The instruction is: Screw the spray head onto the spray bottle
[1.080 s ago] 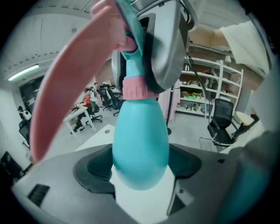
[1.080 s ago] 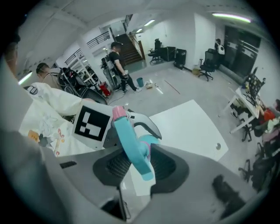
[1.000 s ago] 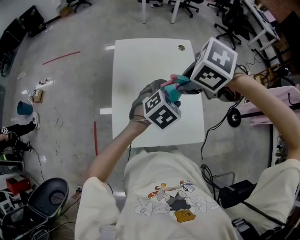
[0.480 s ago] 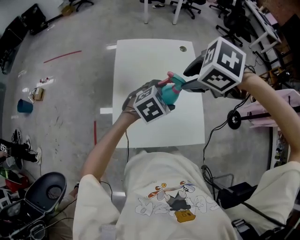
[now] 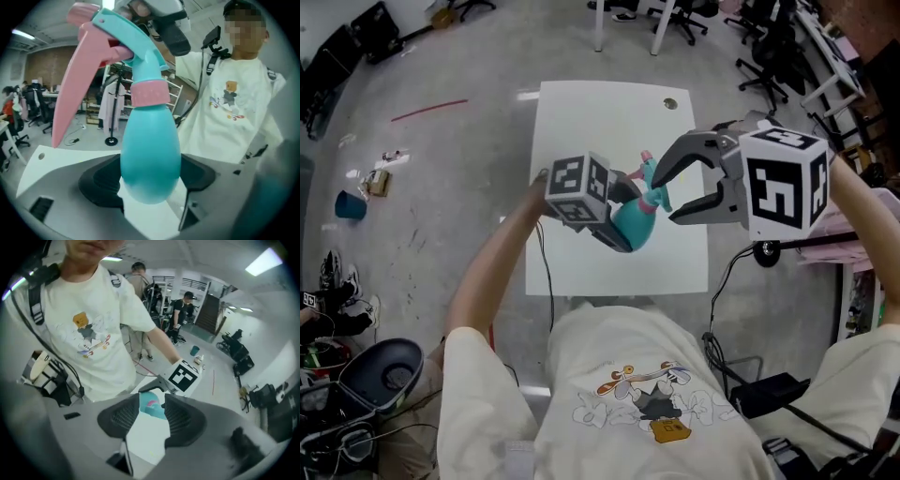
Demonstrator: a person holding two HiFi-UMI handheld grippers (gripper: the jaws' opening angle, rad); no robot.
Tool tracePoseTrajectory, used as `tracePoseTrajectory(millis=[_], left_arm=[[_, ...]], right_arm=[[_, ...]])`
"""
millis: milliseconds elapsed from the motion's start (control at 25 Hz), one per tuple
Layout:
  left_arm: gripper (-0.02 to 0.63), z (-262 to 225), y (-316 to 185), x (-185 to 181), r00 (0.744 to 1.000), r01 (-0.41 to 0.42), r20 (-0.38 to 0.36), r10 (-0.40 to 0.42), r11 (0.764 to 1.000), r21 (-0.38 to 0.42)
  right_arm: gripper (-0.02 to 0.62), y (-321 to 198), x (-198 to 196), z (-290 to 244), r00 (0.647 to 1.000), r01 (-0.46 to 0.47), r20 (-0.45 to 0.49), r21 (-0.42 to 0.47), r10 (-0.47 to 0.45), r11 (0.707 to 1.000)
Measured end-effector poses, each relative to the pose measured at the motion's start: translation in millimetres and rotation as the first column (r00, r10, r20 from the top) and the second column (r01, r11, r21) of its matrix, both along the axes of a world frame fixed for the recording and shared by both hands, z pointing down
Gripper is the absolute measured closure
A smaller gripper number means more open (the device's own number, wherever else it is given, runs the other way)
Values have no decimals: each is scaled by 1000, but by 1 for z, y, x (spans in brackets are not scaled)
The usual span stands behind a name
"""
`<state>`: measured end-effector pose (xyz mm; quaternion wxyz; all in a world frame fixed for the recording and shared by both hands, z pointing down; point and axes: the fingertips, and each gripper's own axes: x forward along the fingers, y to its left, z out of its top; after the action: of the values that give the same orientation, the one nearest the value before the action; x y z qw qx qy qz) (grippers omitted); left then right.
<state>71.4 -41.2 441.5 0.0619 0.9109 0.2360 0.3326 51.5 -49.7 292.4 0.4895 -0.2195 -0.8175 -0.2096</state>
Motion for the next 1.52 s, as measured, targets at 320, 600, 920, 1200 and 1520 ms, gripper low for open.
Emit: tracePoseTrajectory(millis=[320,600,920,1200,1520], left_arm=[[235,4,43,-28,918,-366,103,383,918,-154],[235,-8,46,-20,894,-429,80,441,893,-136],[235,-15,42,-6,897,-426,68,436,897,-121],[235,-10,25,7,941,-332,50,334,942,-50],[233,3,-30,32,992,118,17,-124,974,195]], right_arm=[[431,15,9,29,949,293,-153,115,-274,949],[431,25,11,49,920,367,-189,103,-344,924],[462,22,16,62,928,330,-194,28,-318,944],[465,10,23,66,942,226,-244,-44,-230,973],[465,-26,29,75,953,-127,-288,-84,97,988]])
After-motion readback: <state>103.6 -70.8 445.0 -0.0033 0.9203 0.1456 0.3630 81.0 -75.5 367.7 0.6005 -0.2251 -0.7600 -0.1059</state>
